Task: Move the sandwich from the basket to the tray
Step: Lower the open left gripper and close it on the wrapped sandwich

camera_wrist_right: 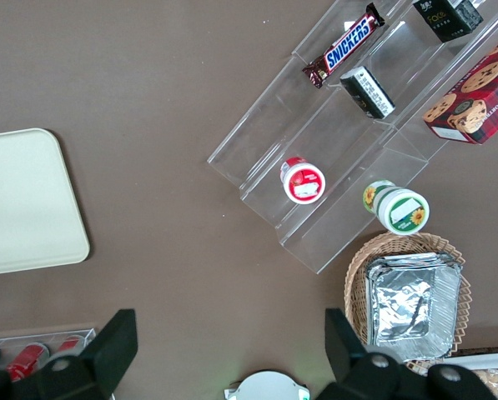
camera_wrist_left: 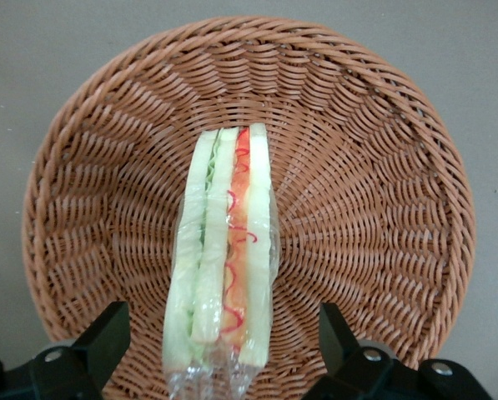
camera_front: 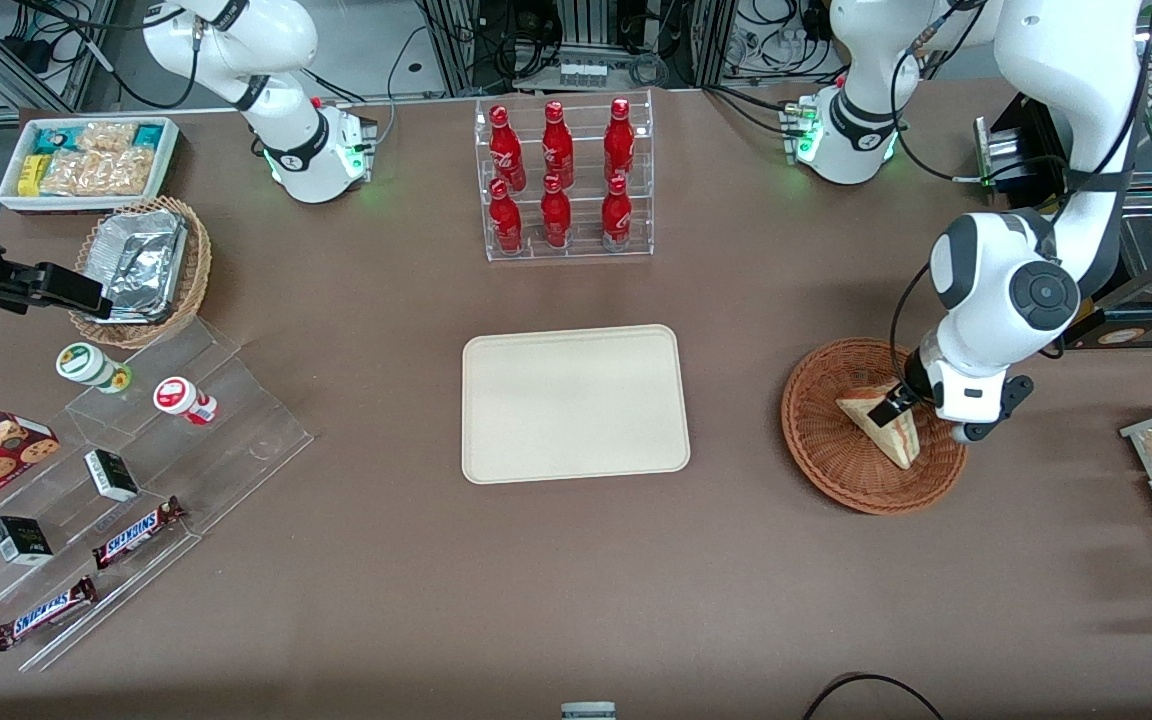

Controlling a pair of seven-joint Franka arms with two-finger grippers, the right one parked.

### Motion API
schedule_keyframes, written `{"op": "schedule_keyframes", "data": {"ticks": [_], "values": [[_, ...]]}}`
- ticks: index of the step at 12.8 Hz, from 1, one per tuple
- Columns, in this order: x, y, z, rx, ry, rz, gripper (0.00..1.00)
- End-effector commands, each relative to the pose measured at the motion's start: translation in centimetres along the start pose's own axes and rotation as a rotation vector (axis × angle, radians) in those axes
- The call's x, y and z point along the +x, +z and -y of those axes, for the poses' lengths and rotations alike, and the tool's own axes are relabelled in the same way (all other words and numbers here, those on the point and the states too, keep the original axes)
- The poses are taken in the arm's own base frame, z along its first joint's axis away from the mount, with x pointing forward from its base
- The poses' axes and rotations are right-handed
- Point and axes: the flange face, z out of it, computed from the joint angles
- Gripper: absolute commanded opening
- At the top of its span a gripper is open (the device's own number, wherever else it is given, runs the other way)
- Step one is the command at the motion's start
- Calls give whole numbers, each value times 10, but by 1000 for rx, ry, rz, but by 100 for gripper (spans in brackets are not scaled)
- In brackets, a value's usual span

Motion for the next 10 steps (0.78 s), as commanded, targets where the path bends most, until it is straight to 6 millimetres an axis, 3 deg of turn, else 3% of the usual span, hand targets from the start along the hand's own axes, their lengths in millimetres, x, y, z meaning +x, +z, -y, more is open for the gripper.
{"op": "schedule_keyframes", "data": {"ticks": [1,2,3,5,8,10], "values": [[-2,16,1,-17,-28,-6,100],[-3,20,2,-16,-29,-5,94],[-4,22,3,-13,-30,-1,58],[-5,18,4,-3,-24,10,0],[-7,-5,0,20,12,27,0],[-13,-28,-20,67,120,58,0]]}}
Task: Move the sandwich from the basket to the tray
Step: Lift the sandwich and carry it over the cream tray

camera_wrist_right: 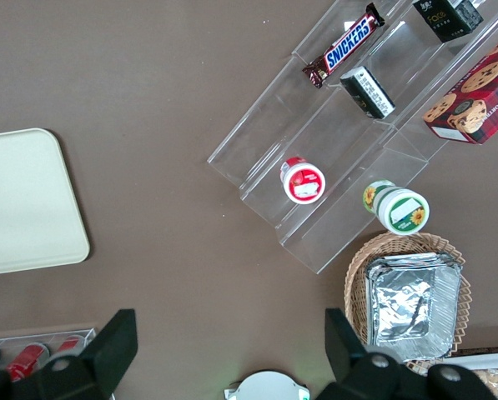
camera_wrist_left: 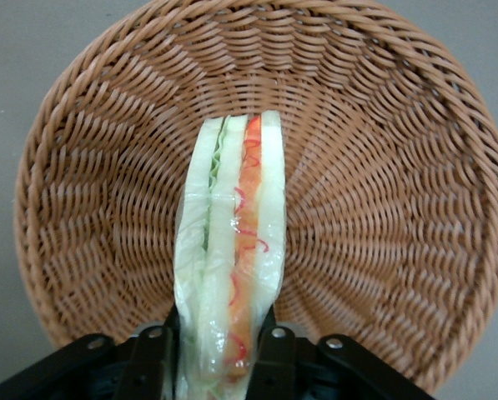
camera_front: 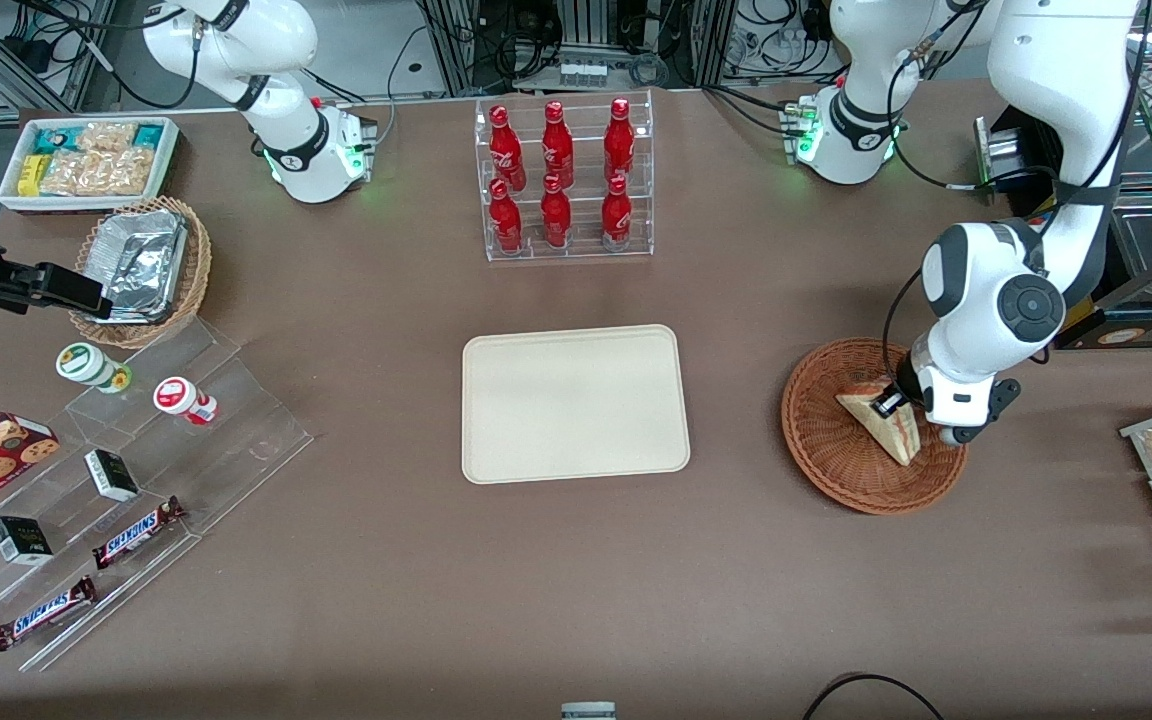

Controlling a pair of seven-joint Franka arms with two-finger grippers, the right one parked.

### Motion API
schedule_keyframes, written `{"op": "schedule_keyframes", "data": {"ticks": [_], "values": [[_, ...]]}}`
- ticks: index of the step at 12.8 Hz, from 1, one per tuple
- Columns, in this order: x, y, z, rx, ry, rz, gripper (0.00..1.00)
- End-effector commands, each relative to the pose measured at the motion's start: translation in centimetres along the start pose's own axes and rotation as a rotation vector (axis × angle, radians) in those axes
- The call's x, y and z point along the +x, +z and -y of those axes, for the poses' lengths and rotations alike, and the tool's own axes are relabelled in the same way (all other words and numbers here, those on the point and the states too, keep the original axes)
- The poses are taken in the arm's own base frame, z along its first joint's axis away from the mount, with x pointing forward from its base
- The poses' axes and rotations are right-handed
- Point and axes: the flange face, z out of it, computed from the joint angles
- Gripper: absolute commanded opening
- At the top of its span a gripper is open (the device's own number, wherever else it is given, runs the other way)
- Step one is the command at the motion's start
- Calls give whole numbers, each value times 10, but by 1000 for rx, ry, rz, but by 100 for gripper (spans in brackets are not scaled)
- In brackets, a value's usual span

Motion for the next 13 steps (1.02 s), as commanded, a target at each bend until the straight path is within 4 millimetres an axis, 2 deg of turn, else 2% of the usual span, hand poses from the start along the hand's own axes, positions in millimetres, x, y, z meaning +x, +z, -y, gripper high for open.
{"op": "schedule_keyframes", "data": {"ticks": [1,2,3,6,7,13], "values": [[-14,-46,-29,50,159,34,0],[-18,-56,-37,67,195,55,0],[-31,-61,-54,66,245,57,0],[-85,-67,-105,73,382,36,0],[-97,-68,-118,74,414,36,0],[-199,-45,-227,92,608,63,0]]}}
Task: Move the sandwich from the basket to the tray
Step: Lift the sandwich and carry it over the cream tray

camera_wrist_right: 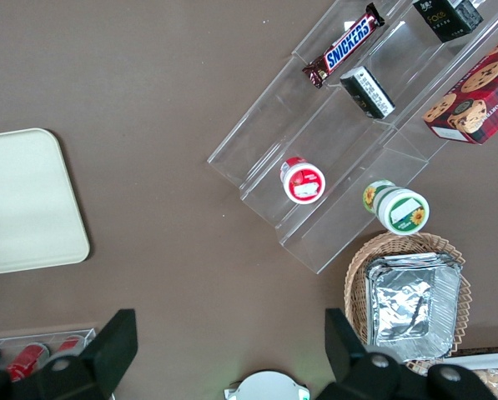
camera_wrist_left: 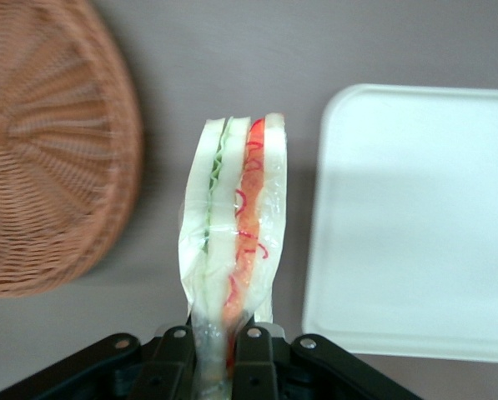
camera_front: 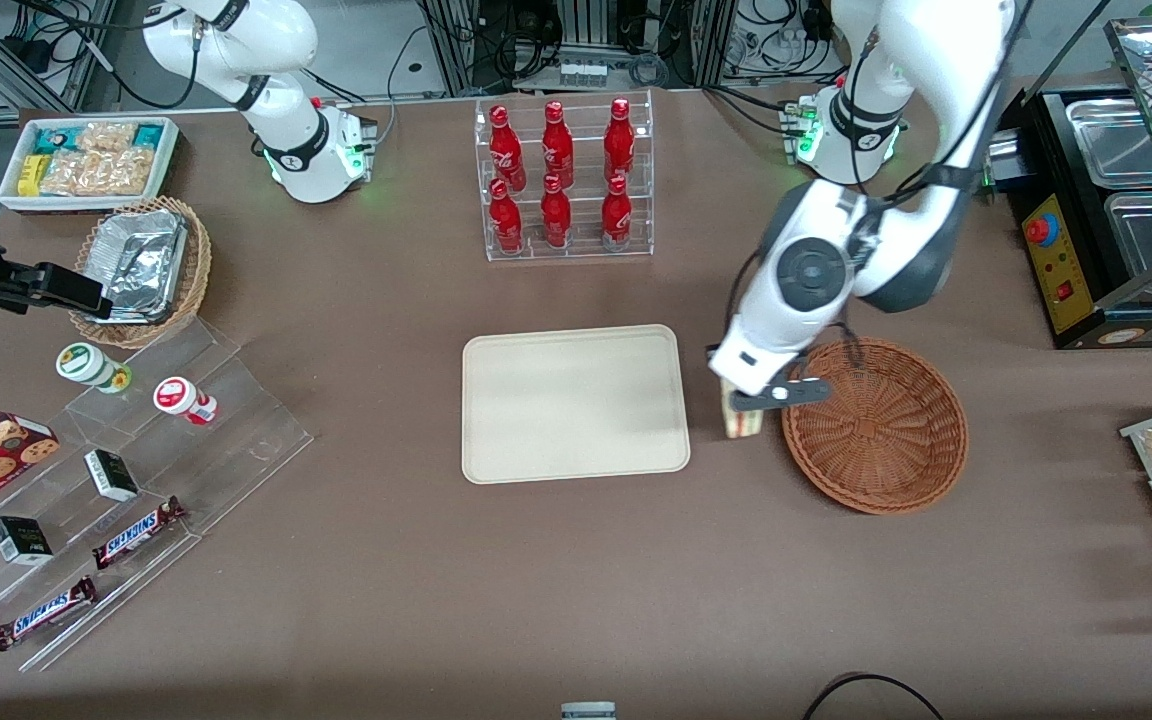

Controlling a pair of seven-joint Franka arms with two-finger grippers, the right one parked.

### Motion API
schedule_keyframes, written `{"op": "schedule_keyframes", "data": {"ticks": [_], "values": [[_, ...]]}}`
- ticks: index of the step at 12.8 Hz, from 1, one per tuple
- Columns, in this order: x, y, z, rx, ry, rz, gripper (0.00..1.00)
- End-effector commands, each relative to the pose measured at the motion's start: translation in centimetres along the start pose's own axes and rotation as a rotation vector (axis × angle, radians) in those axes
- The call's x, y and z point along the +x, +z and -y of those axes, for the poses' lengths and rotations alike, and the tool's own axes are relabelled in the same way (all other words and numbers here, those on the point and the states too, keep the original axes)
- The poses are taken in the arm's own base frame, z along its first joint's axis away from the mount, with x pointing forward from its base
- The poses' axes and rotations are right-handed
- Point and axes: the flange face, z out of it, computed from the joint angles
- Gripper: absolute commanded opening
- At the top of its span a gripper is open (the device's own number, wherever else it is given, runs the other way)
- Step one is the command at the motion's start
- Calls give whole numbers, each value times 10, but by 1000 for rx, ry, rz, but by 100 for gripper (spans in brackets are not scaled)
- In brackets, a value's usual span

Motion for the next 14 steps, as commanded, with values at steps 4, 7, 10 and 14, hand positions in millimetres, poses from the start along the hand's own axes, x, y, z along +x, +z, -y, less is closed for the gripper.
{"op": "schedule_keyframes", "data": {"ticks": [4,7,10,14], "values": [[-10,28,-130,6,4,7,0],[-16,40,-175,-15,-40,-9,0],[-22,50,-206,-32,-77,-18,0],[-35,65,-228,-54,-97,-35,0]]}}
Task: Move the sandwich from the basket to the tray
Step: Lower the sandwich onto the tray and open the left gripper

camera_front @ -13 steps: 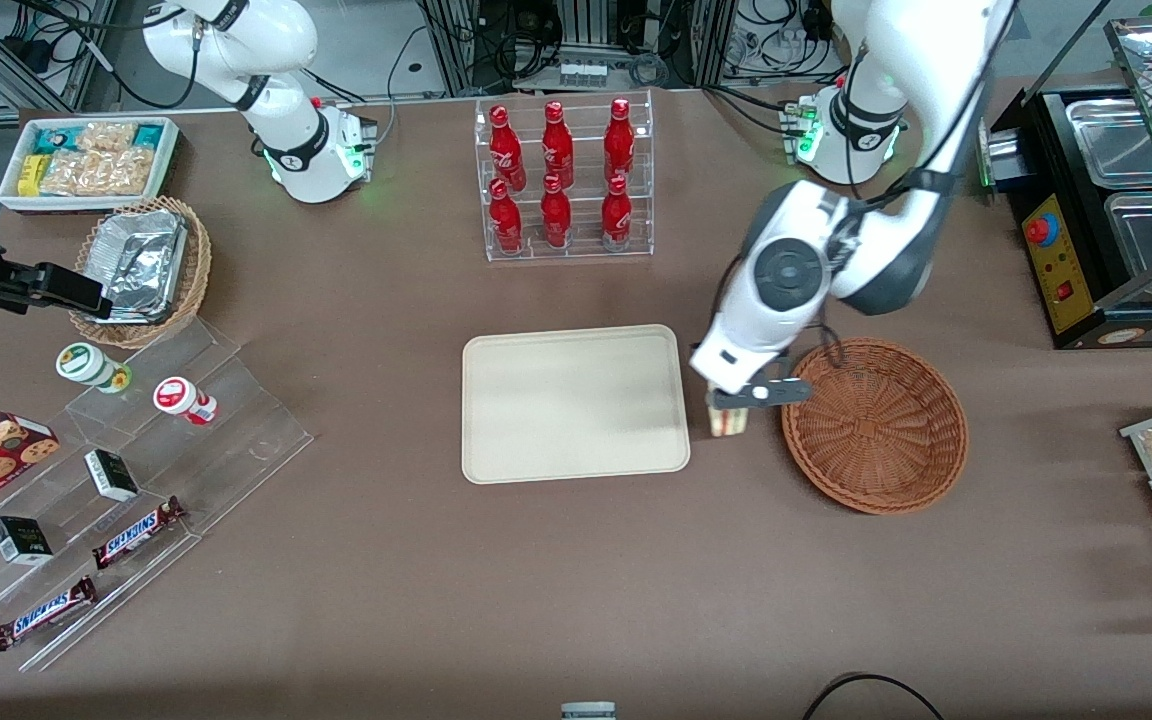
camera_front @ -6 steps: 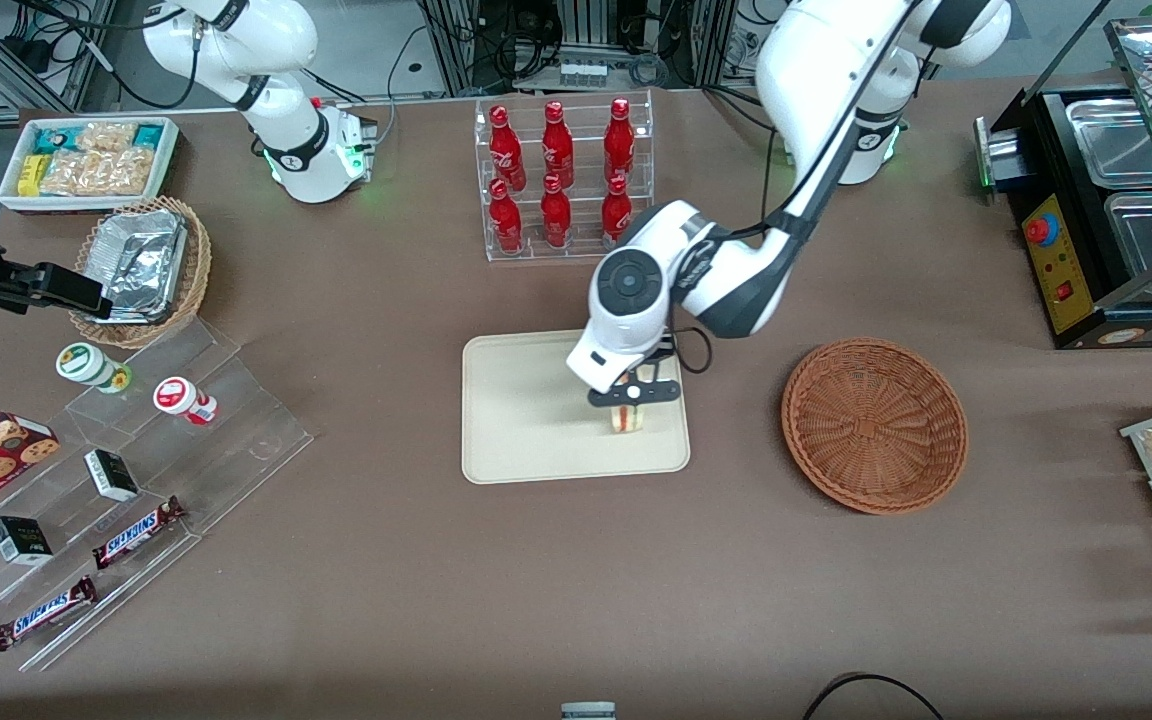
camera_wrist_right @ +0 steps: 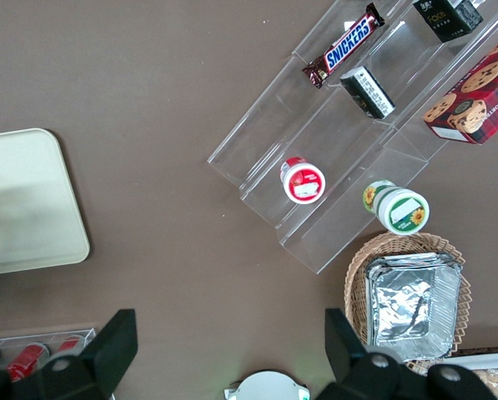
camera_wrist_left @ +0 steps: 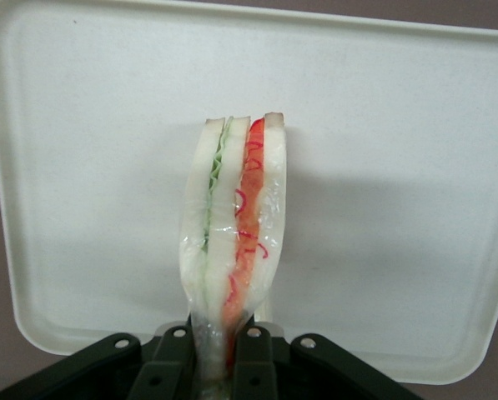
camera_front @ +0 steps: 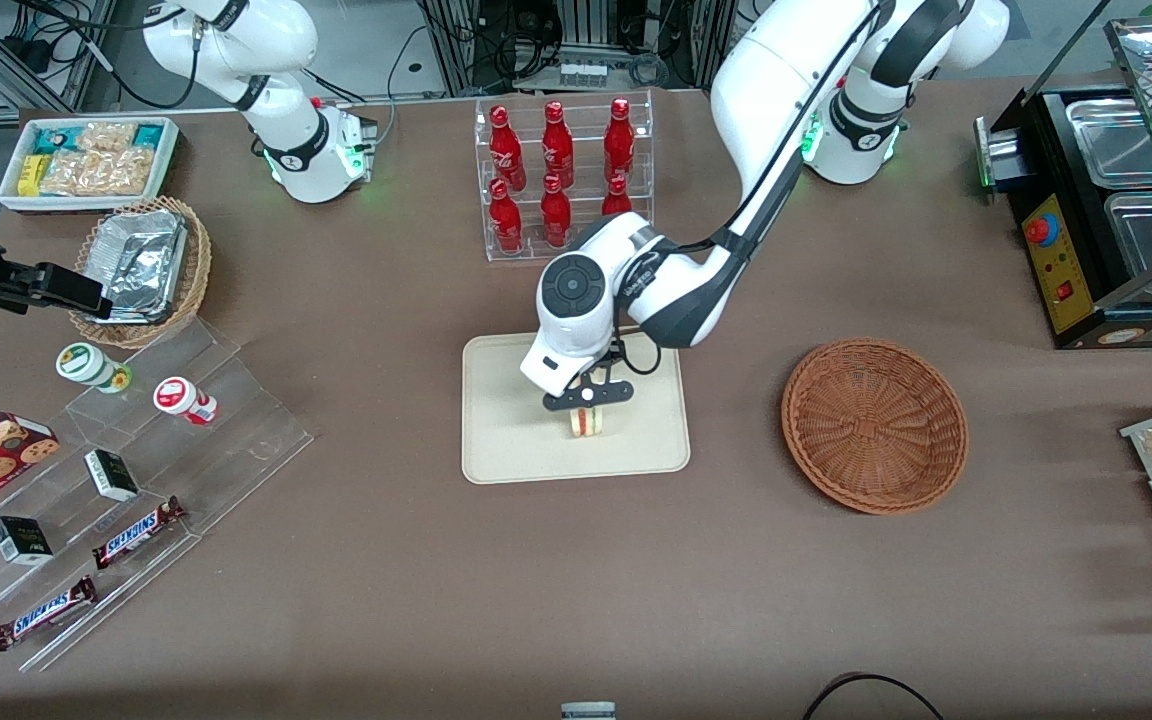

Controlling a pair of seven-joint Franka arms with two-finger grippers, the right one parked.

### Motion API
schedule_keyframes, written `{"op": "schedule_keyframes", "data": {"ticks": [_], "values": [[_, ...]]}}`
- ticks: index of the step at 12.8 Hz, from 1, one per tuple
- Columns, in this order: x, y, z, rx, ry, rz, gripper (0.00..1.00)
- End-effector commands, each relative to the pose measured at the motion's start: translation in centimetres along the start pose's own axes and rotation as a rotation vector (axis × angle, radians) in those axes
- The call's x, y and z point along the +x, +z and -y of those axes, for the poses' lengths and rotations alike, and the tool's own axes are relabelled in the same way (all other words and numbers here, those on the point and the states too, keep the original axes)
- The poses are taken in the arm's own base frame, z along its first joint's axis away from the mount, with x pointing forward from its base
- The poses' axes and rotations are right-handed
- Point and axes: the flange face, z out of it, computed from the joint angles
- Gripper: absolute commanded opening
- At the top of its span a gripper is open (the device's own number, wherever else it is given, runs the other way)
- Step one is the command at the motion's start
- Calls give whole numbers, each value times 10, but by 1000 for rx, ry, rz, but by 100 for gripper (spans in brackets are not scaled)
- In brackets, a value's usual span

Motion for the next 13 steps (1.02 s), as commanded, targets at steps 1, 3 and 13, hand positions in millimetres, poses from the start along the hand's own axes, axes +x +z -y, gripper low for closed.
{"op": "schedule_keyframes", "data": {"ticks": [1,3,13], "values": [[-3,7,-14,-10,-24,-18,0],[-2,9,-14,-9,-31,-17,0],[4,24,-16,-14,-89,-32,100]]}}
